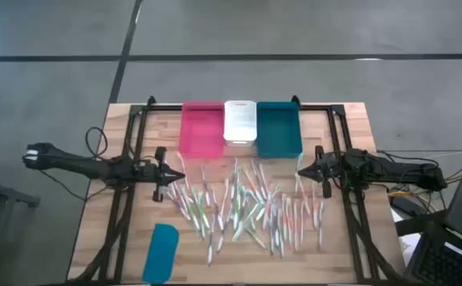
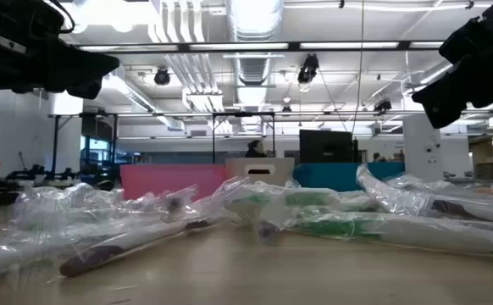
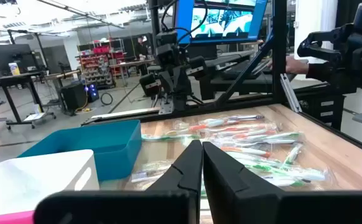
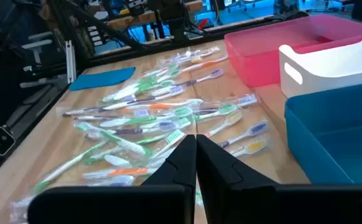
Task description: Pick & Place Toothbrushes
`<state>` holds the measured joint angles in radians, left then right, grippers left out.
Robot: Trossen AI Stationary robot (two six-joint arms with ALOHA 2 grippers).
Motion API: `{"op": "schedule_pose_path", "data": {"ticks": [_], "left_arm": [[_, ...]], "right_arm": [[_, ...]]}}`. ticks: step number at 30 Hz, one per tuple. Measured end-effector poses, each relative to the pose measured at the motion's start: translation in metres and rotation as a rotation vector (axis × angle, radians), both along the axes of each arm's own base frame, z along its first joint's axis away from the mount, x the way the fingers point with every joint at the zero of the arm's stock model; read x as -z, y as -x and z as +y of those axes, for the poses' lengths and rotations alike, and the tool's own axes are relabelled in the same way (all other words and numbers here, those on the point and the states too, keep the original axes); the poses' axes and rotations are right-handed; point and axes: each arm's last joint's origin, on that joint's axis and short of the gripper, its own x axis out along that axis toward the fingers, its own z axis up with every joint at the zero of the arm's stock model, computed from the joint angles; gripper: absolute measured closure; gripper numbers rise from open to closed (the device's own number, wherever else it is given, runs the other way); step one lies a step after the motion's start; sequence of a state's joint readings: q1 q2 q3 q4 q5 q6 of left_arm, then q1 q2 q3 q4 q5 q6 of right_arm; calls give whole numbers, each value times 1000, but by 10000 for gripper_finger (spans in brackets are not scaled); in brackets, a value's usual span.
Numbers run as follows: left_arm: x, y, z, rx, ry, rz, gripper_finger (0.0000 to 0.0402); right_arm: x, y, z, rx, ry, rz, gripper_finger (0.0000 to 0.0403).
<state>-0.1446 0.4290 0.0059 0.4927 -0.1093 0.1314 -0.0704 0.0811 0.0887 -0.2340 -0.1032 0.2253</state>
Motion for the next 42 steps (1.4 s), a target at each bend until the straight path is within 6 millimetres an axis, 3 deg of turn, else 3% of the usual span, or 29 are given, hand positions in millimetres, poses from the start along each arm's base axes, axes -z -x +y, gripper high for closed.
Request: {"op": "schedule_pose_path", "data": {"ticks": [23, 28, 30, 33, 38, 42], "left_arm": [[0, 0, 0, 0, 0, 0, 384], [0, 0, 0, 0, 0, 0, 384], [0, 0, 0, 0, 0, 0, 384], [0, 0, 0, 0, 0, 0, 384], [0, 0, 0, 0, 0, 0, 384], [0, 0, 0, 0, 0, 0, 384]], "right_arm": [[1, -1, -2, 16, -1, 10, 394], [-1, -1, -2, -35, 257, -17, 394], [-6, -3, -2, -38, 361, -65, 394], [-19, -4, -2, 6, 234, -199, 394], [-59, 1, -4, 115, 54, -617, 394], [-81, 9, -4, 129, 111, -853, 394]]}}
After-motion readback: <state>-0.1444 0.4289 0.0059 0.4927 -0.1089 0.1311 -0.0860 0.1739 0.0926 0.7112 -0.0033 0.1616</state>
